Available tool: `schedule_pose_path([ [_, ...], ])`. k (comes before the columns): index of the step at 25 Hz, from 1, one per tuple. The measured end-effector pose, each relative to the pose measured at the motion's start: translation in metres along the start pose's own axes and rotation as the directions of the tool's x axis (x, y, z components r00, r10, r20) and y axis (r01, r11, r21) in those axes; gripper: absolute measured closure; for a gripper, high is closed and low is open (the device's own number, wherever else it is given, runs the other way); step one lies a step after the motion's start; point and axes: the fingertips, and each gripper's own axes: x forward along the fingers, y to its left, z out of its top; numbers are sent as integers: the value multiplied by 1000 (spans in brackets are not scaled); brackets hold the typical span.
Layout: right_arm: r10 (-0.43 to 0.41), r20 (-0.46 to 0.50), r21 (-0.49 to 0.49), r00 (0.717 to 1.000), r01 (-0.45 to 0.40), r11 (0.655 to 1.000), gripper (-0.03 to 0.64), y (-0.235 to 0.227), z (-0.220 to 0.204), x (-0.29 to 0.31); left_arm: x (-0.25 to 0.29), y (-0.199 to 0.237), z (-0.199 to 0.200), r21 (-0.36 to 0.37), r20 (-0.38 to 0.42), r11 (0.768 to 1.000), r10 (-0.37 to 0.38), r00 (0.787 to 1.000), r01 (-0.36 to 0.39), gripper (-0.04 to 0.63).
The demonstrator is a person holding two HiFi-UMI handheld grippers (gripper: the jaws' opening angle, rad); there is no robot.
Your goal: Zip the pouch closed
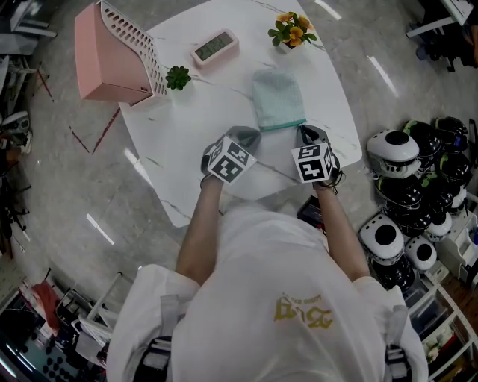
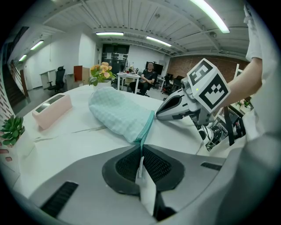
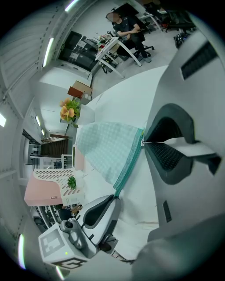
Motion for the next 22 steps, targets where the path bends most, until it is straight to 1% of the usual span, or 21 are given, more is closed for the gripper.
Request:
schedule_pose_path([
  [3,-3,2,-7,1000,3,1000,598,0,0,1,-1,-1,-1,-9,5,1000,2,1000,-2,558],
  [7,-14,12,21,1000,14,1000,595,-3,0,2,0,-2,-1,-11,7,1000,9,1000,-9,558],
  [10,-21,25,61,999,19,998,583,-5,0,1,-2,0,0,-12,22,999,50,999,-49,553],
  [11,-25,30,80,999,22,997,575,-6,0,-1,-3,1,0,-20,26,997,69,997,-69,539],
  [13,-31,52,117,998,25,993,566,-10,2,-6,-5,3,-1,-47,35,994,101,994,-99,473],
  [14,-29,66,133,997,20,991,563,-12,3,-8,-6,6,-1,-65,45,991,120,992,-117,430],
  [16,-20,89,153,996,6,988,560,-13,4,-15,-15,12,2,-106,78,979,185,980,-176,400],
  [18,-17,109,158,994,-1,987,558,-14,4,-22,-28,17,8,-143,124,960,257,958,-239,404],
  [19,-18,124,160,992,-2,987,560,-15,5,-26,-35,17,12,-159,147,952,284,947,-261,421],
  [20,-16,140,166,990,-7,986,561,-16,5,-31,-41,15,16,-175,168,945,305,937,-276,451],
  [22,2,186,178,983,-36,983,589,-16,8,-42,-55,9,26,-209,206,928,351,914,-309,501],
])
